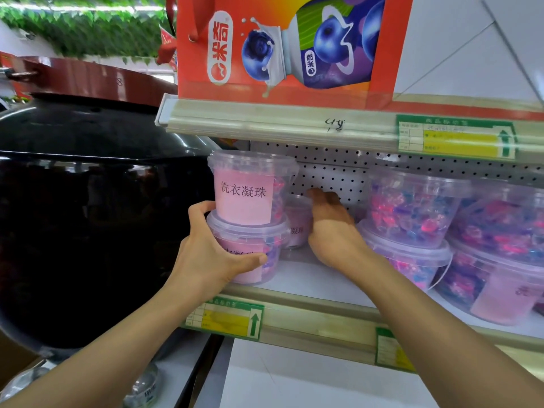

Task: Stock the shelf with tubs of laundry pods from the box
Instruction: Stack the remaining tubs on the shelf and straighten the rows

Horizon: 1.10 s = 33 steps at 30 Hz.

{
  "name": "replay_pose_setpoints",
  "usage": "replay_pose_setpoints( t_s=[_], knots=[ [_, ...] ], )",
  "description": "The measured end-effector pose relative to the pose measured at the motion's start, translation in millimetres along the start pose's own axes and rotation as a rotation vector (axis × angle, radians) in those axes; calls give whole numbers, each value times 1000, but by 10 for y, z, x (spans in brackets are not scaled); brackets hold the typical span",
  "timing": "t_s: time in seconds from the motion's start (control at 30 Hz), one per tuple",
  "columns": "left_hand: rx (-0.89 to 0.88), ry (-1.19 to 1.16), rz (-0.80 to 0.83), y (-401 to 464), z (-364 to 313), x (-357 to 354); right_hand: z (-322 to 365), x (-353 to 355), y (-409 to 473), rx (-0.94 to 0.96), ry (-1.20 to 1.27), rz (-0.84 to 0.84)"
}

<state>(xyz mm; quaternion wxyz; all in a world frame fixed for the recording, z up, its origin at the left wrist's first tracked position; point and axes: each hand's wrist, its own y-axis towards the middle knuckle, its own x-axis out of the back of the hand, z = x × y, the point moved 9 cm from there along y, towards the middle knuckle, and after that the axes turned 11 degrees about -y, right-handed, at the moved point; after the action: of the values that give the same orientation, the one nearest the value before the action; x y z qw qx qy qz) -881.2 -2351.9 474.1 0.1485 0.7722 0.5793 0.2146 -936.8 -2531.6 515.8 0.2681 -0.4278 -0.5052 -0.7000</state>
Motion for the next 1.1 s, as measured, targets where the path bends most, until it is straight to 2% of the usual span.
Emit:
replay_pose_setpoints(
  t_s=[0.2, 0.33, 0.63, 0.8, 0.93, 1.1],
  knots=[
    [-20, 21, 17, -68, -76, -122, -71, 509, -527, 119, 6, -263],
    [-26, 21, 36, -93, -124, -262, -289, 700, -710, 127, 43, -359],
    [-18, -1, 42, -115, -154, -357, -486, 687, -893, 159, 9, -426],
    [-14, -21, 47, -107, -135, -346, -850, 754, -1056, 37, -39, -509],
    [-14, -18, 28, -108, -116, -336, -1144, 732, -1133, -51, -35, -467],
    [-16, 52, -3, -178, -145, -329, -1220, 666, -1157, 5, 1, -404]
  ],
)
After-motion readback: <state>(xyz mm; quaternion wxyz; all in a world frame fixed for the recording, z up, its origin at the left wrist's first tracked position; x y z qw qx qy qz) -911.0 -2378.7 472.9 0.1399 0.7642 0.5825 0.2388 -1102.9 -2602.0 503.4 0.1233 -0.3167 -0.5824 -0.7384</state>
